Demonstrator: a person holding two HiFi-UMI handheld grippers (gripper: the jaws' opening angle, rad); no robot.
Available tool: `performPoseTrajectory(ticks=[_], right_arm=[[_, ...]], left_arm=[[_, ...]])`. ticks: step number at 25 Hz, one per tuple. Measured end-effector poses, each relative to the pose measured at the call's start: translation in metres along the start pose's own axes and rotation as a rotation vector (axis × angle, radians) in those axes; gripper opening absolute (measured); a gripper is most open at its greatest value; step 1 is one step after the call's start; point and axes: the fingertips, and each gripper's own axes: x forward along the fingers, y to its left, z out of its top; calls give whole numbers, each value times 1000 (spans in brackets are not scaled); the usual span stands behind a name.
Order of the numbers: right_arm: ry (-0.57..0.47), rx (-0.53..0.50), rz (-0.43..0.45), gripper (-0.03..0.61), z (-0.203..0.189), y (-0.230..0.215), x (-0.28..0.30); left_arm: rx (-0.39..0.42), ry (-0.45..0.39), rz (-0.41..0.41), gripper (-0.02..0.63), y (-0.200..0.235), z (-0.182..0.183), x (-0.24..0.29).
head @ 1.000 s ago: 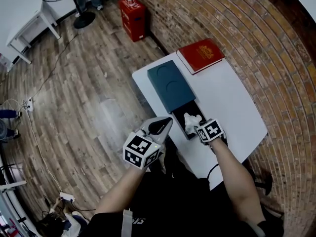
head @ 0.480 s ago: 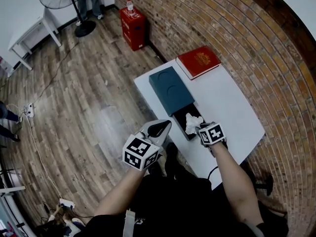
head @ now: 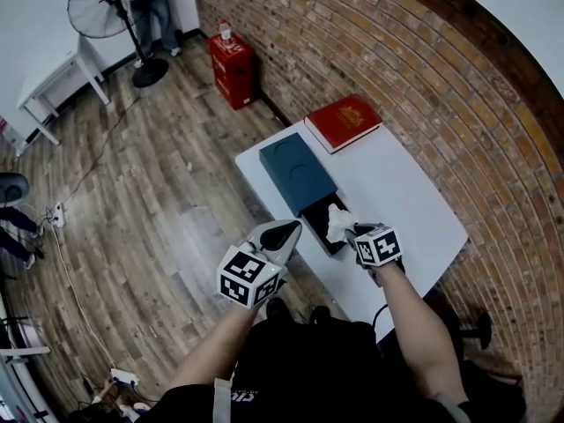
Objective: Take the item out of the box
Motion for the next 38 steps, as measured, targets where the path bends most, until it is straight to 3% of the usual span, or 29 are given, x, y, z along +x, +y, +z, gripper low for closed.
performPoseTrajectory(ticks=[18, 38], right_arm=[[-301, 48, 112, 61, 12, -7, -110], [-610, 51, 136, 61, 35, -16, -216]], left_arm=[[31, -15, 58, 2, -44, 21, 30], [85, -49, 61, 2, -71, 54, 38]])
